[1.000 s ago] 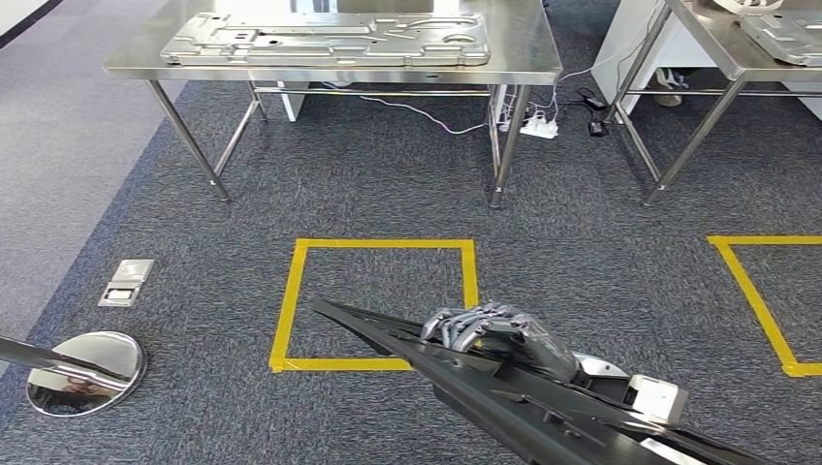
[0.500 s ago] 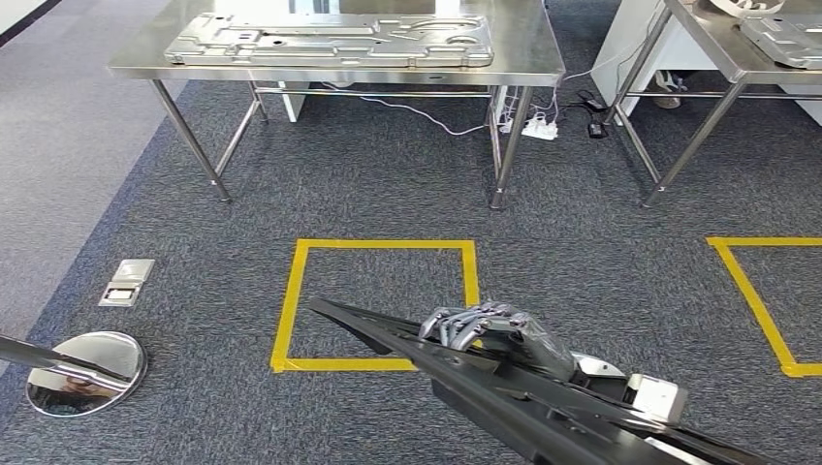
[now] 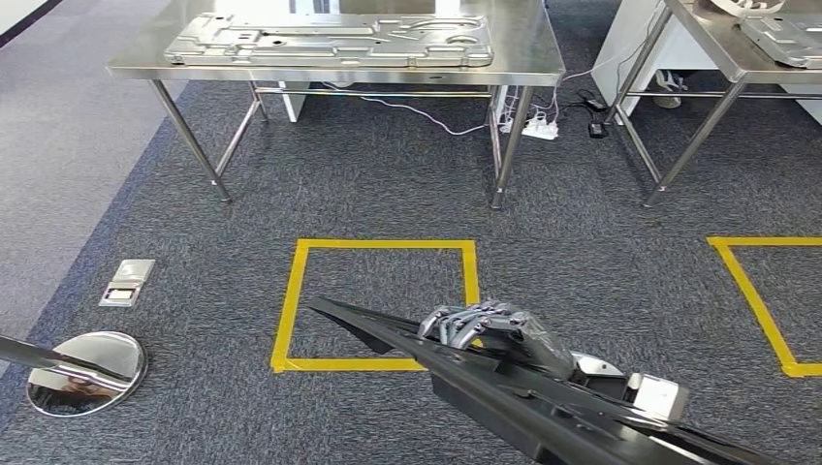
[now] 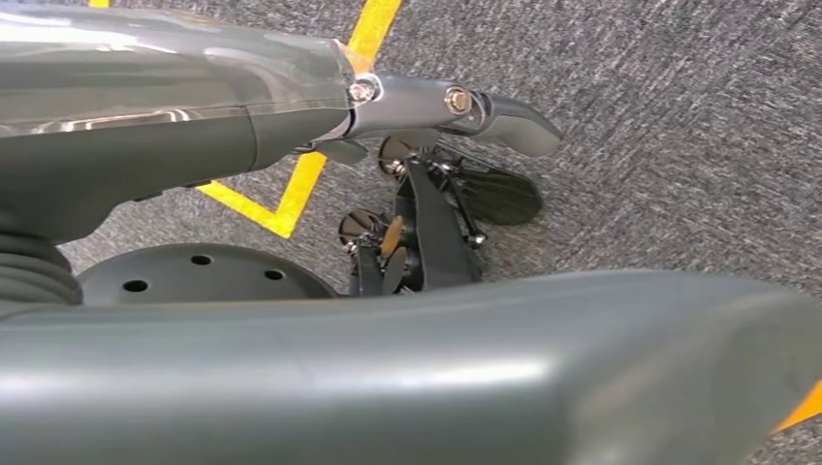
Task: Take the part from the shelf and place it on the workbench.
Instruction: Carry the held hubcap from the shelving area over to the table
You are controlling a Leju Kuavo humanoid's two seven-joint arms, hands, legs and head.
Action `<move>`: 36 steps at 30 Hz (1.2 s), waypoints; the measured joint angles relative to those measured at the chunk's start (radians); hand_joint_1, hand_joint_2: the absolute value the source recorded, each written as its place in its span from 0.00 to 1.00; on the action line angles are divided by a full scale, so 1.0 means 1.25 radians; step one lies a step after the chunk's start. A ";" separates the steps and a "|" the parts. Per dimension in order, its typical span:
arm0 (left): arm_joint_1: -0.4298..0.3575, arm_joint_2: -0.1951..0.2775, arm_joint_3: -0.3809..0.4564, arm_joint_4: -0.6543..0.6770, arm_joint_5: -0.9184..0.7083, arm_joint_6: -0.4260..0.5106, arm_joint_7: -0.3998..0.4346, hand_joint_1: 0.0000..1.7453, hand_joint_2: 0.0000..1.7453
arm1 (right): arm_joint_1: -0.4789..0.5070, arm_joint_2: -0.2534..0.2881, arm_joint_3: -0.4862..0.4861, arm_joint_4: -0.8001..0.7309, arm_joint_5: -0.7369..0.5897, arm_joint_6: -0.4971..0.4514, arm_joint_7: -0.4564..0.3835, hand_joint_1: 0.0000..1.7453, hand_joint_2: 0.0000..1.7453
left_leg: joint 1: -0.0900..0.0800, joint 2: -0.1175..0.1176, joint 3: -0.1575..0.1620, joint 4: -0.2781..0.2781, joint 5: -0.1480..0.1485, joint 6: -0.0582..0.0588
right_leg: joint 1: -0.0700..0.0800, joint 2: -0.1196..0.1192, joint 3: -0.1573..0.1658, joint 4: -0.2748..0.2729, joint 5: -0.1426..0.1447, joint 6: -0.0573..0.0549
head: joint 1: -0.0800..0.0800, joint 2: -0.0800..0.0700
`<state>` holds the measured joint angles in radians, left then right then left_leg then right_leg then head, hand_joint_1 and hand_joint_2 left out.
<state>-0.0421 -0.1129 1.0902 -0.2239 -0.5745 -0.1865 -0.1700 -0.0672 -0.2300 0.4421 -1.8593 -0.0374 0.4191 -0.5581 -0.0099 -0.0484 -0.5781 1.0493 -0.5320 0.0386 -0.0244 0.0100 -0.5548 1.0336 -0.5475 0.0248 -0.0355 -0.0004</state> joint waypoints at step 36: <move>-0.004 -0.004 0.004 0.000 -0.013 -0.002 0.002 0.00 0.00 | -0.032 0.015 -0.001 0.012 -0.002 0.000 0.009 1.00 1.00 | 0.008 0.034 -0.024 0.006 0.015 0.002 | -0.001 -0.021 0.033 0.008 -0.043 0.009 | 0.000 0.000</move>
<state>-0.0468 -0.1178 1.0954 -0.2239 -0.5913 -0.1890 -0.1677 -0.1070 -0.2108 0.4408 -1.8448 -0.0396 0.4196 -0.5464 -0.0004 -0.0060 -0.6087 1.0571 -0.5131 0.0408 -0.0262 -0.0164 -0.5135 1.0431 -0.6008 0.0366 -0.0355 -0.0004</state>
